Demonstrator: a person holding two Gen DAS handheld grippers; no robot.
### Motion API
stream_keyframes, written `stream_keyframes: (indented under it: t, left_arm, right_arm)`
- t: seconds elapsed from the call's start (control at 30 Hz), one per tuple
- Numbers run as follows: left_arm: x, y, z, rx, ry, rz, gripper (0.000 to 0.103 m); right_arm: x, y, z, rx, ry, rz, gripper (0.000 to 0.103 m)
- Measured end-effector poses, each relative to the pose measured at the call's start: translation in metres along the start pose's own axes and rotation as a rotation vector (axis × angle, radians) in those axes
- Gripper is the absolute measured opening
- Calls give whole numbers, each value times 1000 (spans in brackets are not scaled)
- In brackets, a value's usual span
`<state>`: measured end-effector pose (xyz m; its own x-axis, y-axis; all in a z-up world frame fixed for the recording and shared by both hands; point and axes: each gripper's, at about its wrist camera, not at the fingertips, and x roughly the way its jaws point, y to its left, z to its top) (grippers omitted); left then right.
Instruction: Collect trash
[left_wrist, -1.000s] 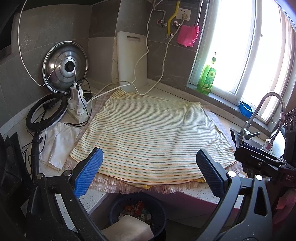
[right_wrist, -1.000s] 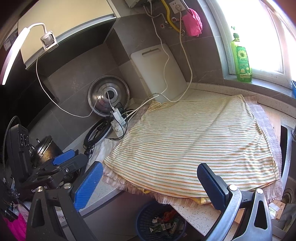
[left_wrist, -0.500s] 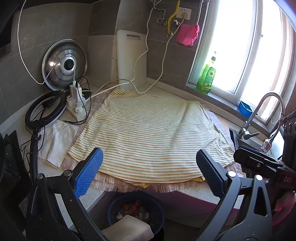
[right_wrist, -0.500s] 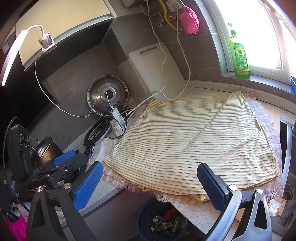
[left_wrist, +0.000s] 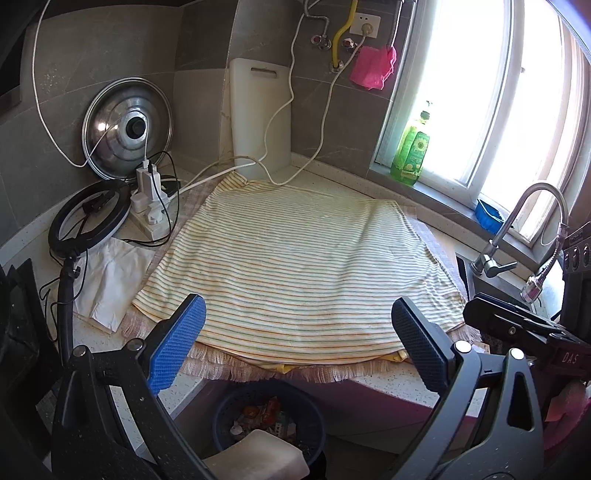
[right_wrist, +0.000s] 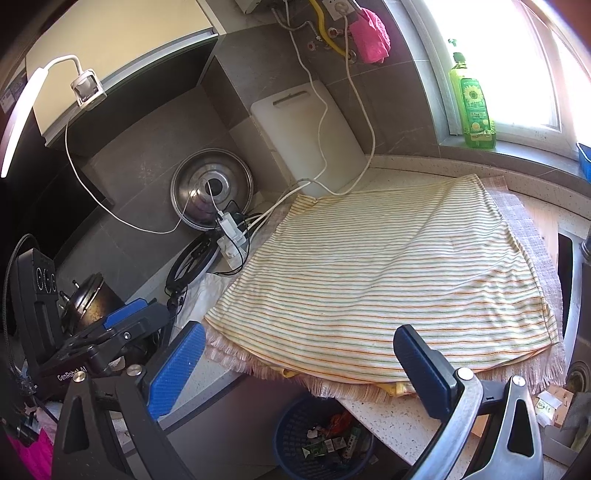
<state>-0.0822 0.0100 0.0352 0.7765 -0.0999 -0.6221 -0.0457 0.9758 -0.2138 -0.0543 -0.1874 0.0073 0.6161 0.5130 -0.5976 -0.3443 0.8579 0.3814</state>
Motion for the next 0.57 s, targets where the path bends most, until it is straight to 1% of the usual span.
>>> stream_keyframes:
  t: [0.4, 0.57]
  left_arm:
    - [8, -5, 1, 14, 9, -2, 102]
    - [12, -5, 1, 25, 1, 13, 102]
  right_arm:
    - [0, -10, -3, 34, 9, -8, 103]
    - [4, -14, -3, 47, 23, -6, 103]
